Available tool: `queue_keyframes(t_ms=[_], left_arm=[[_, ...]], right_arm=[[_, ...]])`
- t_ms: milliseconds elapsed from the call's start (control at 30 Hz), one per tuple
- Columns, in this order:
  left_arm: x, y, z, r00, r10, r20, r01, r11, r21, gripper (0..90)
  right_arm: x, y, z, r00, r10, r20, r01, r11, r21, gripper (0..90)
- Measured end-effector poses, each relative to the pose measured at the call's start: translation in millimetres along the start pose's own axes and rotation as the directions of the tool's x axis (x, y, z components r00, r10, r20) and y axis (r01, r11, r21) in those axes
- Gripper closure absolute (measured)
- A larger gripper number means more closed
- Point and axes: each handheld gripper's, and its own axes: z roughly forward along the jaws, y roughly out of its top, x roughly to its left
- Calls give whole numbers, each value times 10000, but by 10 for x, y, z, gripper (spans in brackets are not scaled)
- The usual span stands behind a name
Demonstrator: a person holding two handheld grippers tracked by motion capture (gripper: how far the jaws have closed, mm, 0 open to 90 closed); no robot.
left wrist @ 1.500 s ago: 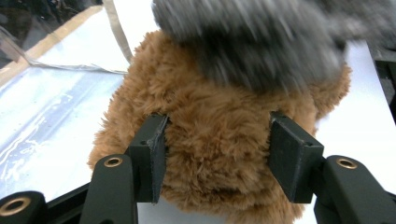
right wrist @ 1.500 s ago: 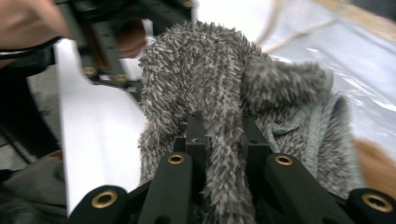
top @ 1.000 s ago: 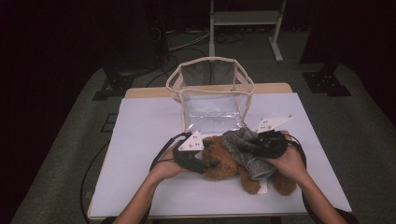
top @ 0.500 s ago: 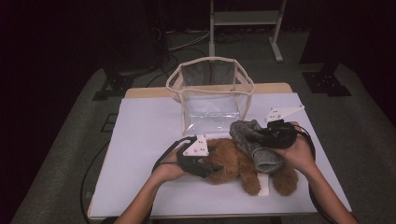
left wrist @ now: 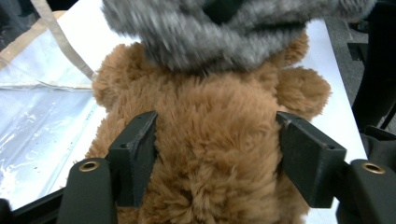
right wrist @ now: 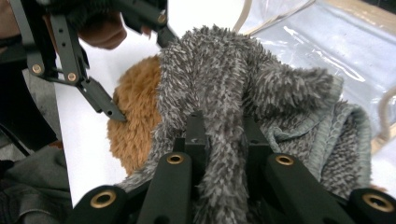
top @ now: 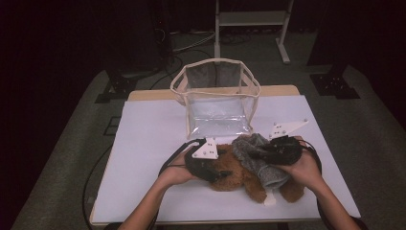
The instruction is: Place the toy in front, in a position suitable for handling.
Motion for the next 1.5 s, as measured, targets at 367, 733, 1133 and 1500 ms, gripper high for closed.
queue_keyframes(t_ms=[367,733,1133,1500], left_arm=[[-36,-23,-14,9997,165,162,-167,9998,145,351],[-10,34,-58,9996,140,227,-144,9997,174,349],[-14,54,39,9990,-74,452,61,9996,284,370],[-48,10,-22,9985,38,540,-54,9995,298,390]], right_arm=[[-276,123,-250,9965,298,786,-281,9994,-221,768],[-202,2,-39,9998,177,-32,-176,9991,378,776],[-159,-32,-236,9998,169,-73,-169,9998,-61,778],[-301,45,-733,9958,346,853,-315,9988,-380,777]])
